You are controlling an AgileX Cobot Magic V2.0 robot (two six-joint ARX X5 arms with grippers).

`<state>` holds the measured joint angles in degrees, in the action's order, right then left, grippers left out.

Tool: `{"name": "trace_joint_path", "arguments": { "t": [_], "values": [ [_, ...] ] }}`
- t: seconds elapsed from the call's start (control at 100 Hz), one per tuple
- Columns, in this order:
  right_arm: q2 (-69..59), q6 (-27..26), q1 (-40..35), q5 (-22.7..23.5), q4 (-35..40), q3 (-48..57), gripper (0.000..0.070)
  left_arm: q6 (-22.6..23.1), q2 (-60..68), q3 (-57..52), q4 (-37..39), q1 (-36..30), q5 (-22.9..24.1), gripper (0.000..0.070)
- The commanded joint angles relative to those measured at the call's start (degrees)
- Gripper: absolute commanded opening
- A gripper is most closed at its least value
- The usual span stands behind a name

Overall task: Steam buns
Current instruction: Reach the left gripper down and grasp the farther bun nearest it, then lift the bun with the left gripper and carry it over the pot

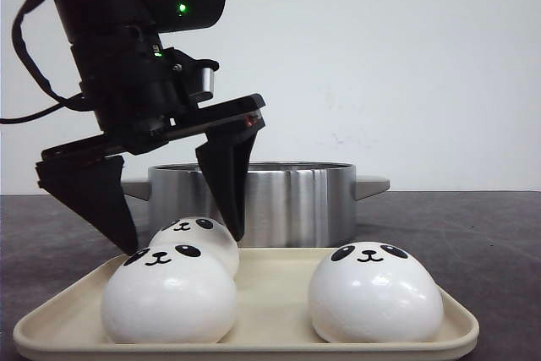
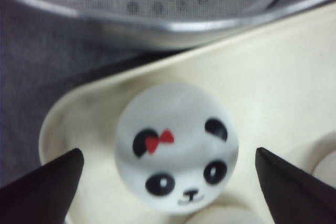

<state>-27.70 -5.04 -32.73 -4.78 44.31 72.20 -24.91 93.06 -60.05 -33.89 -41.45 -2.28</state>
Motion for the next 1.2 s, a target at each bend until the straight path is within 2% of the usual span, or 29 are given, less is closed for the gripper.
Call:
{"name": "trace_joint_path", "arguments": {
  "t": [0.0,0.07,0.12,0.22,0.36,0.4,0.61,0.79,0.98,1.06,1.19],
  "values": [
    [-0.2,-1.0,-0.4,-0.2,-0.5,0.7,0.0317,-0.3,1.8,-0.8,0.7,-0.4,0.2,0.0625],
    [-0.2,-1.0,-0.4,-0.2,-0.5,0.7,0.0318,-0.5,2.3,-0.8,1.0,-0.4,0.5,0.0617],
    [-0.2,-1.0,-0.4,-0.2,-0.5,0.7,0.0318,-0.9,2.7,-0.8,0.8,-0.4,0.4,0.0573],
    [-0.2,-1.0,-0.4,-0.2,-0.5,0.7,0.0318,-1.1,3.0,-0.8,0.2,-0.4,0.4,0.0373],
    [-0.2,-0.9,-0.4,-0.2,-0.4,0.7,0.0318,-1.1,3.0,-0.8,0.7,-0.4,0.4,0.0058],
    [-0.2,-0.9,-0.4,-0.2,-0.3,0.7,0.0318,-1.1,3.0,-0.8,0.7,-0.4,0.4,0.0000],
    [-0.2,-0.5,-0.4,-1.8,0.8,0.7,0.0318,-1.1,2.8,-2.4,-2.3,-0.4,-0.7,0.0001],
    [-0.3,-0.3,-0.4,-1.8,1.0,0.7,0.0318,1.5,0.4,-8.4,-8.6,-1.5,-3.3,0.0000],
    [-0.3,-0.3,-0.4,-1.7,0.9,0.7,0.0318,1.9,-3.8,-16.1,-12.2,-3.7,-5.3,0.0000],
    [-0.3,-0.3,-0.4,-1.7,0.9,0.7,0.0318,3.5,-5.2,-19.5,-12.3,-4.3,-4.4,0.0001],
    [-0.3,-0.3,-0.4,-1.7,0.9,0.7,0.0318,6.1,-5.2,-25.7,-10.5,-3.7,1.2,0.0003]
  ]
}}
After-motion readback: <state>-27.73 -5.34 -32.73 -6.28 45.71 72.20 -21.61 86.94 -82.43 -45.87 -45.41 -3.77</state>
